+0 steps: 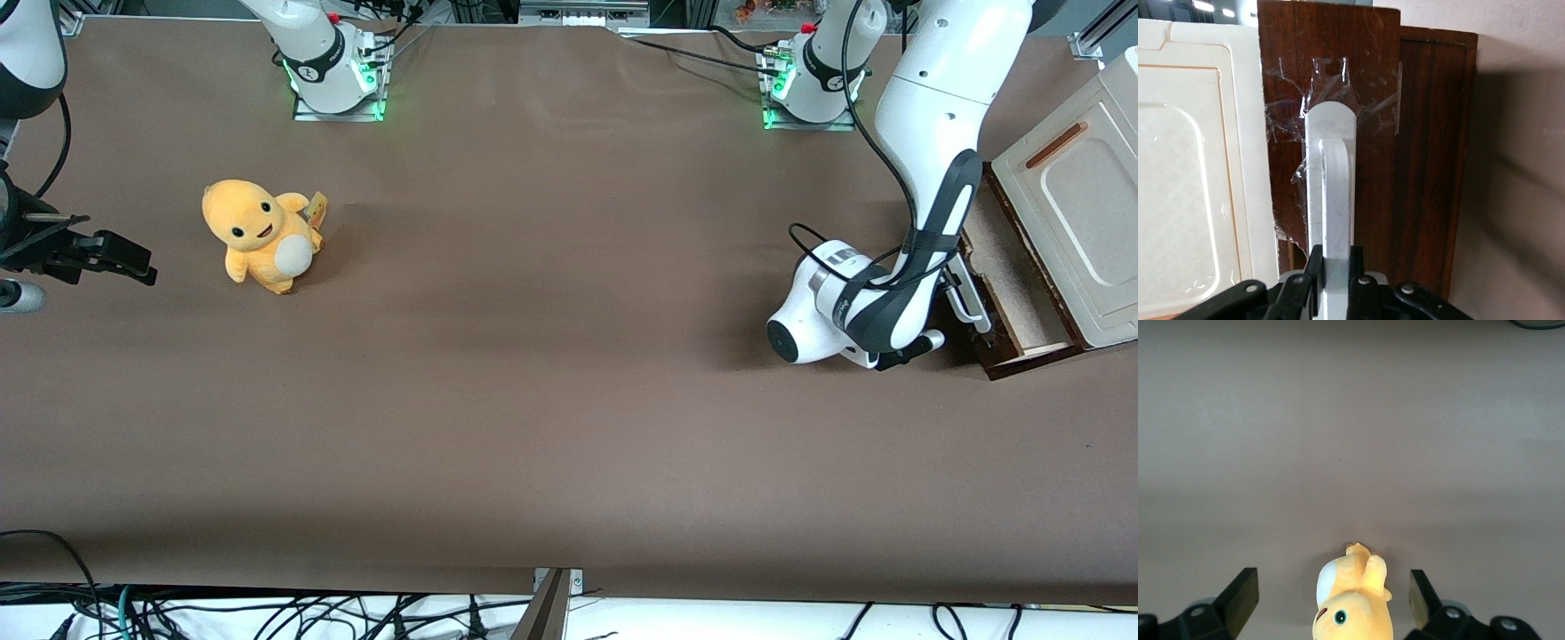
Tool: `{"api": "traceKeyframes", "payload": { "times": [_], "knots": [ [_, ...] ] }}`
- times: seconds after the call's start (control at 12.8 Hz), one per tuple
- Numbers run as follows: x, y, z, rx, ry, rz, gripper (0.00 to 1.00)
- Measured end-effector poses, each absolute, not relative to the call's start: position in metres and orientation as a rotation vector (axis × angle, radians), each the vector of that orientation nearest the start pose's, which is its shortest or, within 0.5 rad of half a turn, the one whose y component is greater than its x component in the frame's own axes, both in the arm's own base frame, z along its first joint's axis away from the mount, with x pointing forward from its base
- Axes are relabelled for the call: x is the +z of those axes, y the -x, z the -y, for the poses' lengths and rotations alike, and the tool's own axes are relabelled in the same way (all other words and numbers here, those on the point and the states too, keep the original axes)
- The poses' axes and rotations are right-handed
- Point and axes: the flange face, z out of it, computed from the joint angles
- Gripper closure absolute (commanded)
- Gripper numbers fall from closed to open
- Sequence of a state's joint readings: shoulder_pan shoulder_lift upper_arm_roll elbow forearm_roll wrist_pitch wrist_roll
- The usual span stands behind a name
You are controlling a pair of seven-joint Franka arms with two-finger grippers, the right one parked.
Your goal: Open lower drawer with left arm only
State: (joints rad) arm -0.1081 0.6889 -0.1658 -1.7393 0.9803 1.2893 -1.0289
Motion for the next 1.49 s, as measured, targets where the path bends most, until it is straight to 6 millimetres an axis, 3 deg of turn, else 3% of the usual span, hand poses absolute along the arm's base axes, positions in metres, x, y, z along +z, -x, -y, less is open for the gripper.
{"api": "traceKeyframes", "payload": {
  "times": [0.08,0.16,0.23,0.39,0.7,1.25,1.49],
  "knots": [
    [0.194,-0.567,0.042,0.305,1.776,0.35,0.92],
    [0.194,-0.567,0.042,0.305,1.776,0.35,0.76],
    [0.194,-0.567,0.042,0.305,1.776,0.35,0.35],
    [0.194,-0.563,0.049,0.326,1.773,0.364,0.1],
    [0.192,-0.56,0.053,0.334,1.76,0.358,0.04],
    [0.191,-0.562,0.054,0.331,1.764,0.372,0.05],
    [0.205,-0.573,0.073,0.361,1.847,0.426,0.05]
  ]
}}
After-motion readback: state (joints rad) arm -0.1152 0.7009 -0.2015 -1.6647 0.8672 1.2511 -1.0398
